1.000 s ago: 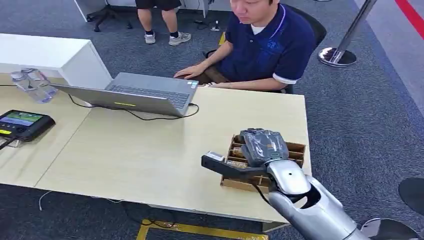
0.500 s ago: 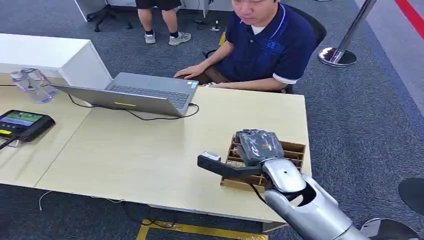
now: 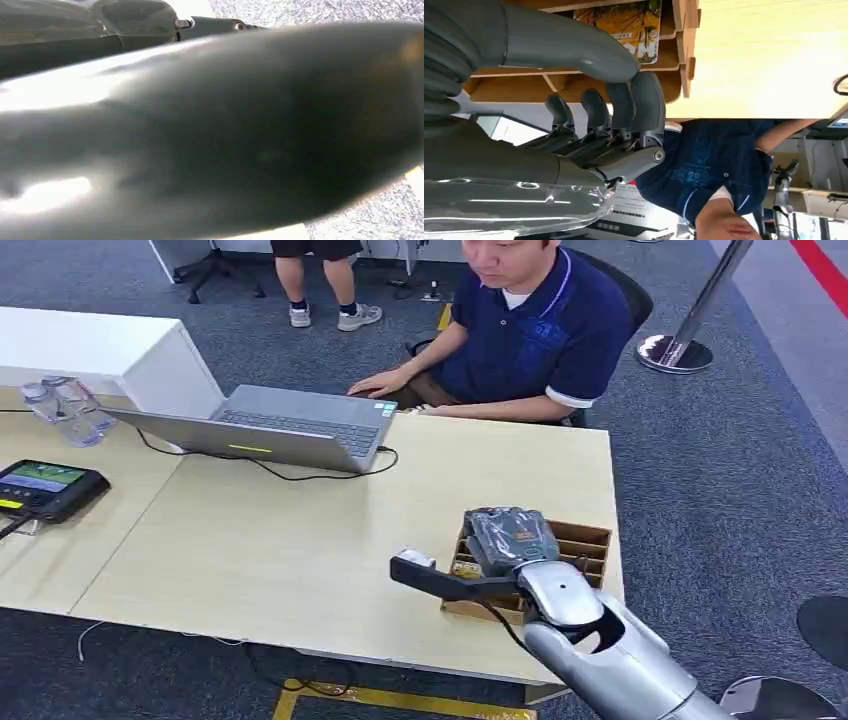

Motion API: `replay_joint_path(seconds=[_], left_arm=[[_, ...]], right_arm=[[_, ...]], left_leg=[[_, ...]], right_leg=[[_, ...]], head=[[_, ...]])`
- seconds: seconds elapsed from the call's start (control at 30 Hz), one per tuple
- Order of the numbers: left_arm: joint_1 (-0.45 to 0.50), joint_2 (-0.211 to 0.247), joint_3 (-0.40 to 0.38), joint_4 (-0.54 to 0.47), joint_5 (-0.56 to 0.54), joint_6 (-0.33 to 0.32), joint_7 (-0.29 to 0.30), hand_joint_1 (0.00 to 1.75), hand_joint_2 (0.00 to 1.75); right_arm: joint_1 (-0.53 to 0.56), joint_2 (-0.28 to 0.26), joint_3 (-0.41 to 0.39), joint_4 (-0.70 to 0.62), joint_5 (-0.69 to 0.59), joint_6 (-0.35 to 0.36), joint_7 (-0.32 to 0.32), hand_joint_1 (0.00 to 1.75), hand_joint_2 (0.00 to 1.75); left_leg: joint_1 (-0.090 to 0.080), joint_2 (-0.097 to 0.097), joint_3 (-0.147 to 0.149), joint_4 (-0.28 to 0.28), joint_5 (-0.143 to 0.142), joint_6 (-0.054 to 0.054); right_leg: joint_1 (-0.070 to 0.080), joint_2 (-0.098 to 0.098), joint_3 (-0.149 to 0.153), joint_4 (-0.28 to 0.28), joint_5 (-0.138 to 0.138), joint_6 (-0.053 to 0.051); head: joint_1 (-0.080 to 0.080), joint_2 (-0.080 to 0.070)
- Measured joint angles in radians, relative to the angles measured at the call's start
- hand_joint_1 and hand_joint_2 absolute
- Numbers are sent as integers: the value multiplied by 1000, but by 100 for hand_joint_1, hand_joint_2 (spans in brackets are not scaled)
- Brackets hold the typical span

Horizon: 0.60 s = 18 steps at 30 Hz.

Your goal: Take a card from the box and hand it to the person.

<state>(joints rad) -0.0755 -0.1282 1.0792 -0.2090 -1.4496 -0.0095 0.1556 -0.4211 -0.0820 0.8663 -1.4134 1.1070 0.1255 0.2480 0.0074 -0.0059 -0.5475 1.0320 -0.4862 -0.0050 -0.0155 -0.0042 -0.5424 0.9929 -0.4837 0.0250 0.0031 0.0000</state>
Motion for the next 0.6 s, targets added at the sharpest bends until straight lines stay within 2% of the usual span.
replay_joint_path(seconds=[0.23, 0.33, 0.4, 0.6], left_arm=[[0, 0, -1, 0, -4, -5, 0, 0, 0], [0, 0, -1, 0, -5, -6, 0, 0, 0], [0, 0, -1, 0, -5, -7, 0, 0, 0], [0, 0, -1, 0, -5, -7, 0, 0, 0]], right_arm=[[0, 0, 6, 21, -4, -2, 1, 106, 175], [0, 0, 6, 29, -6, -4, 3, 98, 175], [0, 0, 6, 35, -10, -11, 4, 105, 175], [-4, -3, -3, 39, -15, -33, 7, 106, 175]], left_leg=[[0, 0, 0, 0, 0, 0], [0, 0, 0, 0, 0, 0], [0, 0, 0, 0, 0, 0], [0, 0, 0, 0, 0, 0]], right_leg=[[0, 0, 0, 0, 0, 0], [0, 0, 0, 0, 0, 0], [0, 0, 0, 0, 0, 0], [0, 0, 0, 0, 0, 0]], head=[[0, 0], [0, 0], [0, 0], [0, 0]])
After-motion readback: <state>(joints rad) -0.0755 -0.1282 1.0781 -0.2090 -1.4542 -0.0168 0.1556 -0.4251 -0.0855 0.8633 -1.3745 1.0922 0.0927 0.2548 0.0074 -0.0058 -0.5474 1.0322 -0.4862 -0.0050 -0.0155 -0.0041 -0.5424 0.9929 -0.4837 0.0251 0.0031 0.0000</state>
